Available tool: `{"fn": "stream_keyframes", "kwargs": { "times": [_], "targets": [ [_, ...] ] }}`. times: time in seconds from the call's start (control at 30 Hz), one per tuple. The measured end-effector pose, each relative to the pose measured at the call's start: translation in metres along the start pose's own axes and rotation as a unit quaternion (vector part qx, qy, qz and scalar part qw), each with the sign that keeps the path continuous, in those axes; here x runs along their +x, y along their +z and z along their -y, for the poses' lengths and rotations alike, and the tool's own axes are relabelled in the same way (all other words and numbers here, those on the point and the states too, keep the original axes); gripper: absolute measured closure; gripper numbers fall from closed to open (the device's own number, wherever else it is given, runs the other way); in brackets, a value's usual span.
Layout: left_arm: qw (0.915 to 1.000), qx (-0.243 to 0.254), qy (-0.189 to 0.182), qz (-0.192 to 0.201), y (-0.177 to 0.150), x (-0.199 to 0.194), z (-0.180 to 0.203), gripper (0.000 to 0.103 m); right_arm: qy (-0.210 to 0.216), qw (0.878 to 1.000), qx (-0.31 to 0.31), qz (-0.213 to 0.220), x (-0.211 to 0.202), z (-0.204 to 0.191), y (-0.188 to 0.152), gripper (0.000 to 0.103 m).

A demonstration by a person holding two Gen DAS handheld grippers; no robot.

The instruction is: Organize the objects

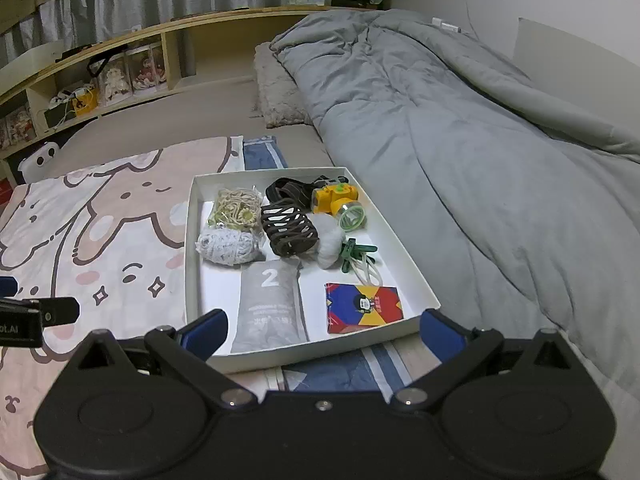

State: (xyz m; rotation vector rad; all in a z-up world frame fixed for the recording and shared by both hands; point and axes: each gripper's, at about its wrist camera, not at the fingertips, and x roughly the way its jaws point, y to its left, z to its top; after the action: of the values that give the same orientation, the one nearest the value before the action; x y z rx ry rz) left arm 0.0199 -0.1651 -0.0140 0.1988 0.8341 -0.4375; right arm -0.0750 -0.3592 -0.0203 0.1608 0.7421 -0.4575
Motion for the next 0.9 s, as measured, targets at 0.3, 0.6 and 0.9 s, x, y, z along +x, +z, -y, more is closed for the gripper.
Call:
{"fn": "stream_keyframes", "kwargs": {
  "times": [0.3,0.6,0.9],
  "targets": [
    [1.0,-0.003,0.0,0.001,0.0007,-0.0006,-0.0012,0.0,0.0,1.0,0.0,-0.003,-0.0002,0.0003,-0.0004,0.0],
    [1.0,-0.003,-0.002,0.002,0.0007,-0.0014,-0.0012,0.0,0.0,1.0,-0.001,-0.002,-0.0001,0.0001,-0.0013,0.0],
    [1.0,-0.004,-0.003,0.003,0.0012,-0.0027,-0.0017,0.0,0.0,1.0,-0.001,-0.002,0.0,-0.0002,-0.0011,0.0]
  ]
}}
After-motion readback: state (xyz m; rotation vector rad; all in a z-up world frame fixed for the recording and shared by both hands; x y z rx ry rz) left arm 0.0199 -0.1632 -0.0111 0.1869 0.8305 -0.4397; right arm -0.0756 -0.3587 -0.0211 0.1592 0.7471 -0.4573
